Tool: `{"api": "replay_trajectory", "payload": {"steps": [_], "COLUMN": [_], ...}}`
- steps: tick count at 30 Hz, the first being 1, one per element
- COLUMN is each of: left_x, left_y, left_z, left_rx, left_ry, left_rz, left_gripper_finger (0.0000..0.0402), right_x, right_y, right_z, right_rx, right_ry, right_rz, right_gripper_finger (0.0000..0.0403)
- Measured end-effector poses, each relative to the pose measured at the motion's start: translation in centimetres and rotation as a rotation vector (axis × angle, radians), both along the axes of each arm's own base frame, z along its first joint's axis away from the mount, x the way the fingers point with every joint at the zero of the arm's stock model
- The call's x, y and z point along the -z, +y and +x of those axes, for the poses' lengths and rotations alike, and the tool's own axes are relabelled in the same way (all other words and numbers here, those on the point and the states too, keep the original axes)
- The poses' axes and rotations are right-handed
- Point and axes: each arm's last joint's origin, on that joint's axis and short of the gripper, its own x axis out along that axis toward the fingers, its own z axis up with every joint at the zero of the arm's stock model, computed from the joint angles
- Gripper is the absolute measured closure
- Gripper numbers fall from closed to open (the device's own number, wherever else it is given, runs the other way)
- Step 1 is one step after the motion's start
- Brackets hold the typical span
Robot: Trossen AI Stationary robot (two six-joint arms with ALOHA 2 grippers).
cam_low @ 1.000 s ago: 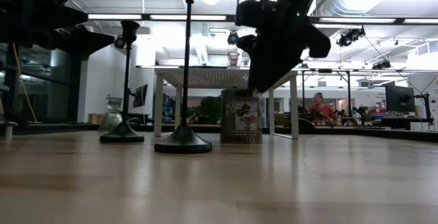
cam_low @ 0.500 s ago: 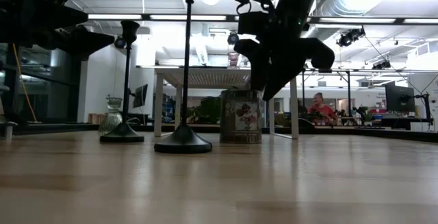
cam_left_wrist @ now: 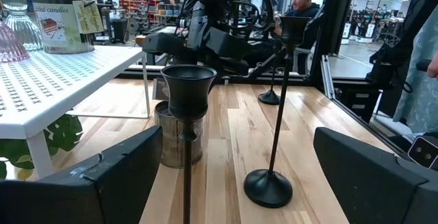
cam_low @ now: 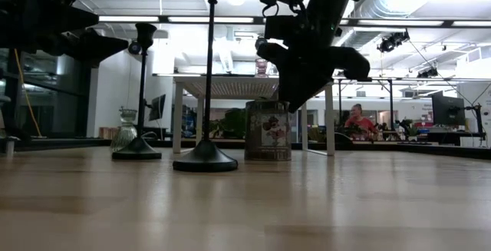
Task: Pick & Place candle stick holders
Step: Put the brown scented candle on the shelf aligned with the other scented candle
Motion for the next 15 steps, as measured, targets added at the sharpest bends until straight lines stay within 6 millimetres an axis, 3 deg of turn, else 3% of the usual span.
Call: {"api": "replay_trajectory", "payload": {"steps": [9,15], "left_x": [-0.01,0.00], "left_y": [0.00,0.00], "left_z": [0.00,0.00], "left_rx": [-0.001,0.000], "left_ry": [0.000,0.000], "left_rz": [0.000,0.000], "left_gripper_finger": [0.0029,0.0029], "right_x": [0.13,0.13], "right_y": [-0.04,-0.04], "right_z": [-0.13,-0.17], "right_rx": [-0.002,-0.003], "right_ry": [0.019,0.024], "right_rz": [-0.022,-0.024], "right_gripper_finger": [0.0319,0.0352]}}
